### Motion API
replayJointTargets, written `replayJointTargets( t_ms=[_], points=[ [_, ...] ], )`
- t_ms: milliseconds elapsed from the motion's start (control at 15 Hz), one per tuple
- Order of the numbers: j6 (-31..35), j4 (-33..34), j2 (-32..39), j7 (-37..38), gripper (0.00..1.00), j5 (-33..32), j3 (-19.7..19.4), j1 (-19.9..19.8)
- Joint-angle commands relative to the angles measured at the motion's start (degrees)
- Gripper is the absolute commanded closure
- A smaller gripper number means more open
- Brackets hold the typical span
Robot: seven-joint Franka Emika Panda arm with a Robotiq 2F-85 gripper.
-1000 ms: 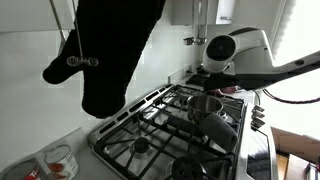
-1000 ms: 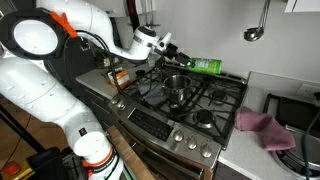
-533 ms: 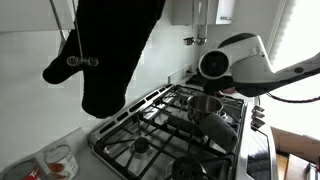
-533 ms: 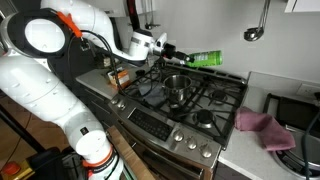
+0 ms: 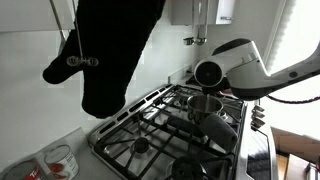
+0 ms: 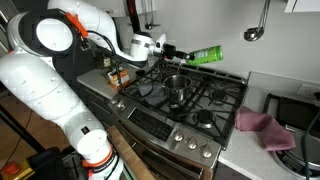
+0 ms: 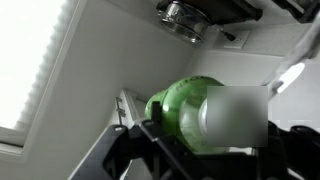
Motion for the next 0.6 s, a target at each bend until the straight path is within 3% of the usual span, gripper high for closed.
replayJointTargets(
  t_ms=[0,333,533],
  points=[
    [-0.29,0.47,0.88,1.85,0.55,0.67,-1.07,1.04],
    [2.23,0.65,0.23,2.33,0.55,4.60,-2.33,0.78],
    [6.04,1.25,-0.44,2.82,0.55,10.25,-3.81,0.40]
  ],
)
